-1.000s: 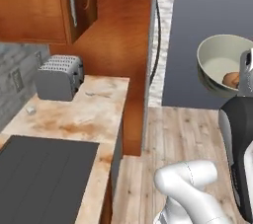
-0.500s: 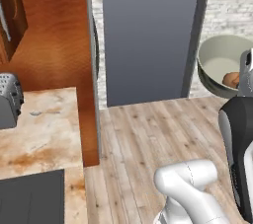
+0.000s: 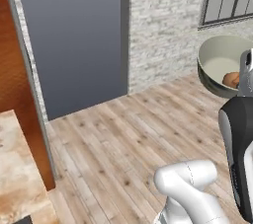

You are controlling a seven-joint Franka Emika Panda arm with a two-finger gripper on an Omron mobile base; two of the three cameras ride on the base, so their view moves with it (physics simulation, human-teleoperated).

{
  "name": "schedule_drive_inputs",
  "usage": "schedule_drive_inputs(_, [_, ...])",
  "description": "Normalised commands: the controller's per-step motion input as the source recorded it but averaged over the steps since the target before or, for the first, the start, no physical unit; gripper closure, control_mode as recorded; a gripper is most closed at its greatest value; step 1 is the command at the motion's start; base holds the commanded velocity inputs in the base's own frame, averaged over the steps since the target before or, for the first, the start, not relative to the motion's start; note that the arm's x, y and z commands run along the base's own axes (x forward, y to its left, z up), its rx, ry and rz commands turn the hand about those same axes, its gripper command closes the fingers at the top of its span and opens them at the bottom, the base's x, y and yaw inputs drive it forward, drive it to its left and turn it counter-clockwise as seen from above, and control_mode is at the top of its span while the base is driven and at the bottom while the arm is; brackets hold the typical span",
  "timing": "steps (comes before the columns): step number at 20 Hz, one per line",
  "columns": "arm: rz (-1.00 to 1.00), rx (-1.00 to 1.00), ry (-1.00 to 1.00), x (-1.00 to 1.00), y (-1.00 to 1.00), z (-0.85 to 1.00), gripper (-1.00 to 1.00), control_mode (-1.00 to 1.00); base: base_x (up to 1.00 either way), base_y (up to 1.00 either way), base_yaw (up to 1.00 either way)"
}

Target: Pick the onion from the sink and place it in the bowl. Then pick the bowl and place it in the microwave. Then close the microwave door and press the start button.

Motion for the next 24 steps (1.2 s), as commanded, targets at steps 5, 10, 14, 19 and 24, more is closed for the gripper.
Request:
schedule_drive_inputs(5, [0.00,0.00,0.00,0.00,0.00,0.00,1.00,1.00,0.00,-0.18,-0.58])
schedule_drive_inputs(10, [0.00,0.00,0.00,0.00,0.00,0.00,1.00,1.00,0.00,-0.26,-0.56])
schedule_drive_inputs(14, [0.00,0.00,0.00,0.00,0.00,0.00,1.00,1.00,0.00,-0.30,-0.53])
schedule_drive_inputs(19, [0.00,0.00,0.00,0.00,0.00,0.00,1.00,1.00,0.00,-0.31,-0.52])
schedule_drive_inputs(24, [0.00,0.00,0.00,0.00,0.00,0.00,1.00,1.00,0.00,-0.33,-0.51])
